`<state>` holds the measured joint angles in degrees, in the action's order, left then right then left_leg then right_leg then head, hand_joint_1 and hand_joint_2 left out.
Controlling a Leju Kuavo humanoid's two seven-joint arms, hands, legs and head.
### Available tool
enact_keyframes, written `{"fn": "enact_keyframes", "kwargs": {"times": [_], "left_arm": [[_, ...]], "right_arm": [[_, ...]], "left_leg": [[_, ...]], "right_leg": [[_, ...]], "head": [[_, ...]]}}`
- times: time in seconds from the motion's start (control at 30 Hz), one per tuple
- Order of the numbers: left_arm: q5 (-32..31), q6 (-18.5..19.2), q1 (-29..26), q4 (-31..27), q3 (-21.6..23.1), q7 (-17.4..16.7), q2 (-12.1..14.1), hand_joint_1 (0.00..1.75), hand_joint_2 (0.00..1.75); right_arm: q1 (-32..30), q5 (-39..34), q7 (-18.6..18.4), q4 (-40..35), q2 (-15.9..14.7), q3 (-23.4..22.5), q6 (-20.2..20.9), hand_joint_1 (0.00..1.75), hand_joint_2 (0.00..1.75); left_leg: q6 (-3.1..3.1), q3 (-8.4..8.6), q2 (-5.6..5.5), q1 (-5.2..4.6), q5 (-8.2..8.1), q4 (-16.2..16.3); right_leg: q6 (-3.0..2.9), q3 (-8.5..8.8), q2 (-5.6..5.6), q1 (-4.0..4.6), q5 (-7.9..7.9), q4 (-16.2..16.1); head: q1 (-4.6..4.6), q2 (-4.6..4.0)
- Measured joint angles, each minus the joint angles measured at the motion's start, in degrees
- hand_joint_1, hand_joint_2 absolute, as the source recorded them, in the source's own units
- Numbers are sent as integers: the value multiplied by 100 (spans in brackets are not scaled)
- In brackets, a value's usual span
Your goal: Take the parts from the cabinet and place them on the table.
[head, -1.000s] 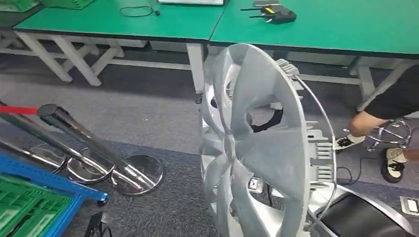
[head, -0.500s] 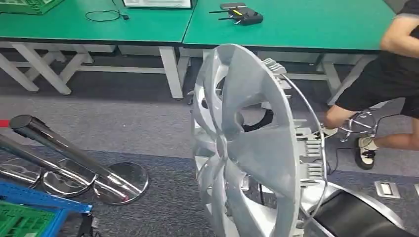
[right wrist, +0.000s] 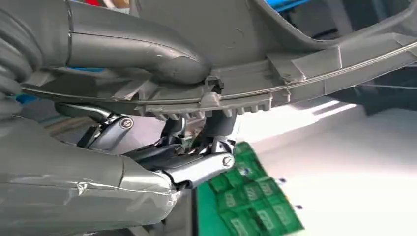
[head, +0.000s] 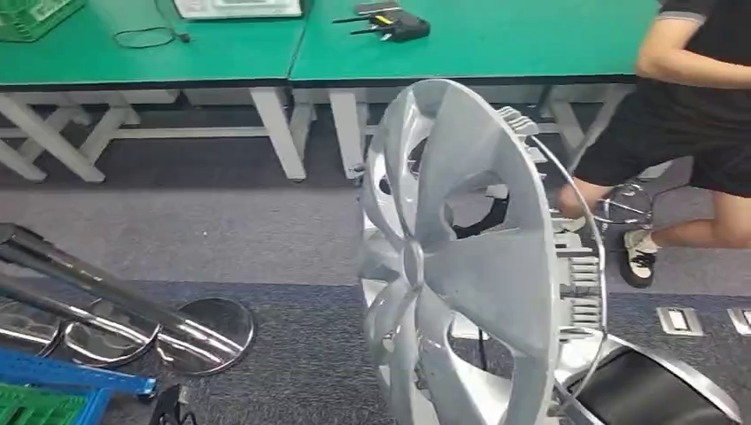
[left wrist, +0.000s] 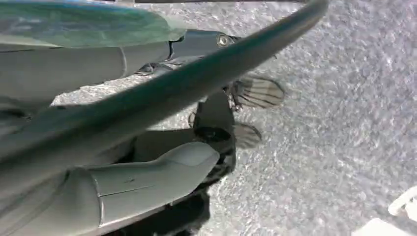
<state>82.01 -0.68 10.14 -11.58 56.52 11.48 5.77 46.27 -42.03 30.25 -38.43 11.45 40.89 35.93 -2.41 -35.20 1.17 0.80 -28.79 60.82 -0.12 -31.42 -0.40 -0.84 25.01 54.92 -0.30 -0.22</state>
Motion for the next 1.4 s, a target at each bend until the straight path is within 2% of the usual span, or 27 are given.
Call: {"fn": "enact_keyframes", "kwargs": {"times": [0.07, 0.13, 0.2, 0.23, 0.27, 0.3, 0.4, 0.43, 0.47, 0.5, 0.57, 0.6, 0.63, 0.67, 0.73, 0.77, 0.8, 0.83, 0.93, 0.97, 1.0, 1.07, 1.13, 1.2, 1.27, 1.3, 1.4], "left_arm": [[2, 4, -8, 0, 0, 9, 0, 0, 175], [0, 7, -18, 0, 0, 11, -2, 0, 175], [0, 7, -18, 0, -2, 28, 0, 0, 175], [0, 9, -10, 0, -2, 35, 9, 0, 175], [0, 9, -2, 0, -2, 41, 18, 0, 175], [0, 11, 8, 0, -2, 41, 24, 0, 175], [0, 33, 26, 0, -4, 46, 22, 0, 175], [2, 33, 27, -2, -4, 46, 6, 0, 175], [2, 33, 24, 0, -9, 48, 15, 0, 175], [2, 35, 22, 0, -9, 59, 18, 0, 175], [2, 33, 15, 0, -11, 63, 22, 0, 175], [2, 33, 12, 0, -13, 63, 24, 0, 175], [2, 31, 6, 0, -13, 63, 24, 0, 175], [2, 22, 6, 0, -13, 63, 20, 0, 175], [4, 9, 11, 0, -20, 63, 9, 0, 175], [13, 0, 9, 0, -31, 63, 4, 0, 175], [20, -2, 7, 0, -46, 70, 11, 0, 175], [22, -4, 4, 0, -50, 79, 13, 0, 175], [35, -9, -5, 0, -57, 100, 15, 0, 175], [35, -9, -3, 0, -61, 107, 15, 0, 175], [35, -9, -4, 0, -61, 111, 15, 0, 175], [35, -7, -8, 0, -61, 114, 15, 0, 175], [35, -9, -20, 0, -61, 114, 13, 0, 175], [39, -13, -27, 0, -61, 116, 15, 0, 175], [65, -17, -28, 0, -74, 138, 33, 0, 175], [81, -17, -24, 0, -85, 153, 46, 0, 175], [94, -17, -39, 0, -90, 179, 39, 0, 175]], "right_arm": [[-2, 0, -2, 5, 7, 2, -2, 175, 175], [-18, -13, 9, 15, 7, 0, -4, 175, 175], [-22, -52, 28, 15, 7, 0, -4, 175, 175], [-20, -74, 37, 15, 7, -4, -2, 175, 175], [-19, -98, 46, 13, 7, -9, -2, 175, 175], [-18, -120, 66, 13, 7, -17, 0, 175, 175], [-35, -195, 114, 13, 7, -57, 42, 175, 175], [-39, -214, 138, 13, 7, -88, 50, 175, 175], [-40, -232, 151, 11, 7, -103, 55, 175, 175], [-37, -238, 155, 9, 4, -111, 57, 175, 175], [-66, -260, 160, 5, 4, -129, 55, 175, 175], [-89, -278, 170, 5, 0, -149, 52, 175, 175], [-121, -297, 179, -2, -9, -170, 48, 175, 175], [-145, -315, 190, -4, -18, -194, 48, 175, 175], [-157, -352, 208, -41, -35, -245, 48, 175, 175], [-154, -365, 227, -65, -39, -269, 50, 175, 175], [-152, -378, 249, -87, -44, -299, 52, 175, 175], [-160, -400, 264, -116, -46, -326, 59, 175, 175], [-230, -435, 295, -157, -77, -417, 72, 175, 175], [-232, -435, 295, -188, -79, -437, 77, 175, 175], [-223, -437, 304, -216, -79, -463, 89, 175, 175], [-240, -450, 302, -240, -79, -494, 111, 175, 175], [-283, -450, 302, -240, -85, -520, 111, 175, 175], [-298, -455, 306, -245, -87, -529, 114, 175, 175], [-297, -481, 328, -299, -87, -564, 116, 175, 175], [-295, -501, 330, -328, -90, -597, 118, 175, 175], [-334, -527, 299, -391, -118, -684, 105, 175, 175]], "left_leg": [[-24, -481, -53, 2, -410, 988], [-7, -662, -62, 2, -392, 1295], [48, -296, -95, -4, 94, 513], [91, 2, -164, -7, 363, -89], [137, 211, -331, -7, 461, -536], [139, 263, -355, -13, 430, -650], [170, 254, -262, -51, 434, -642], [224, 278, -196, 26, 481, -735], [248, 299, -143, 18, 497, -762], [275, 298, -121, 15, 496, -763], [291, 295, -33, 1, 489, -760], [292, 293, 5, 1, 488, -757], [292, 300, 41, 3, 484, -756], [287, 307, 69, 11, 474, -754], [252, 330, 127, 25, 447, -728], [218, 338, 148, 18, 423, -708], [180, 324, 166, -39, 398, -658], [165, 301, 193, -42, 405, -640], [103, 315, 333, -41, 410, -635], [61, 282, 193, -10, 291, -530], [43, 149, 36, -2, 89, -234], [7, -306, -54, 7, -358, 746], [6, -641, -62, 7, -489, 1373], [47, -412, -77, 7, -100, 846], [118, 131, -199, 7, 431, -286], [162, 269, -425, 9, 408, -588], [164, 256, -332, -31, 413, -621]], "right_leg": [[-25, -29, 86, 16, -16, 1], [-38, -38, 183, 31, -27, 1], [-32, -34, 293, 36, -35, 2], [-25, -27, 337, 36, -39, 2], [-19, -30, 373, 27, -42, 0], [12, -66, 406, 74, -40, 19], [104, -79, 494, 25, -73, -27], [144, -113, 495, 67, -54, -15], [164, -180, 297, 75, 61, 107], [171, -299, 170, 73, 286, 429], [210, -741, 115, 35, 781, 1475], [228, -902, 113, 28, 901, 1853], [237, -940, 104, 21, 869, 1950], [249, -840, 92, 17, 711, 1756], [256, -320, 5, 7, 173, 718], [248, -83, -149, 8, -20, 222], [243, -6, -258, 61, 50, 39], [178, 40, -207, 33, 66, 14], [97, 8, -68, 48, 22, 11], [51, 23, -28, 16, -4, -14], [19, 10, 15, 8, -17, -16], [-2, -10, 93, 13, -27, -16], [-15, -18, 193, 27, -35, -14], [-14, -15, 303, 29, -37, -8], [-10, -7, 403, 28, -38, -4], [15, -40, 432, 43, -42, 2], [112, -79, 535, 1, -69, -19]], "head": [[-88, 0], [-127, 0], [-160, 0], [-182, 0], [-201, 0], [-206, 0], [-182, 0], [-177, 0], [-160, 0], [-59, 0], [-9, 0], [4, 0], [33, 0], [52, 0], [122, 0], [151, 0], [196, 0], [199, 0], [115, 0], [105, 0], [59, 0], [-53, 0], [-94, 0], [-127, 0], [-179, 0], [-190, 0], [-179, 0]]}}
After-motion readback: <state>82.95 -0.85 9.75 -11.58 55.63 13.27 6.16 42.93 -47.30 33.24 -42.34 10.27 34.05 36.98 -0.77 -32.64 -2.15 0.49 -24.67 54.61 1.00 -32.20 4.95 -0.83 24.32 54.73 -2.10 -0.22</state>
